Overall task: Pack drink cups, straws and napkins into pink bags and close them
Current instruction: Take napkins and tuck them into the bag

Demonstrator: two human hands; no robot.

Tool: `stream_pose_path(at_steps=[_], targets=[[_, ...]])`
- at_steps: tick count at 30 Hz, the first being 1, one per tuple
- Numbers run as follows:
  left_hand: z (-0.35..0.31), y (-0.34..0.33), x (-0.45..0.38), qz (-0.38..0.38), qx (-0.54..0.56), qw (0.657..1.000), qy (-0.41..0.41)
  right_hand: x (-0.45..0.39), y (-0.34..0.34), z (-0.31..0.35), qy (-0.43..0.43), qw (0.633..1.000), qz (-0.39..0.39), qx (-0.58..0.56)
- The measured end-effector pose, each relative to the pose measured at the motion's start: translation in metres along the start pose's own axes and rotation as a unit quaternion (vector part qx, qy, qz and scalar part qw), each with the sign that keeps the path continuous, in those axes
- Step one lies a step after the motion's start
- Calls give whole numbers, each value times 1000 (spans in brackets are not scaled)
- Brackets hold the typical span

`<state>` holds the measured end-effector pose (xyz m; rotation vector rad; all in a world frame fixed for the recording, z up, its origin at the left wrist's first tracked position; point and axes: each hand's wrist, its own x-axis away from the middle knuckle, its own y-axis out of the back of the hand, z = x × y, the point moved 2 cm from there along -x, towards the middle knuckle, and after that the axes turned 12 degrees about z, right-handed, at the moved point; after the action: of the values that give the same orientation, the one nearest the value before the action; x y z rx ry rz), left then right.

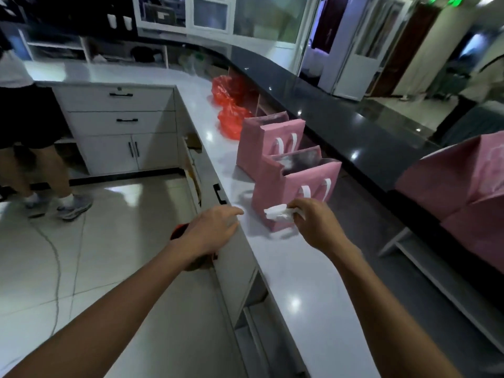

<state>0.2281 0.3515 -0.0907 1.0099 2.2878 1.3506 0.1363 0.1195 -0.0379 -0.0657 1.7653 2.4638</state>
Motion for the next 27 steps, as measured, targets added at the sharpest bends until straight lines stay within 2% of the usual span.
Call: stream_pose_path(at_steps=[9, 13, 18, 22, 27], targets=[[-37, 41, -112, -4, -46, 990, -131, -64, 52, -44, -57, 996, -63, 27], [-47, 46, -167, -21, -71, 984, -164, -92, 60, -64, -46, 995, -75, 38], [-52, 43, -220, -40, -115, 975, -186, -134, 64, -97, -58, 995, -82, 25], [-47, 44, -243, -26, -120, 978, -169, -173, 58, -109, -41, 997, -69, -1], [-37, 38, -244, 3, -115, 981, -155, -205, 35, -111, -26, 999, -4, -43]])
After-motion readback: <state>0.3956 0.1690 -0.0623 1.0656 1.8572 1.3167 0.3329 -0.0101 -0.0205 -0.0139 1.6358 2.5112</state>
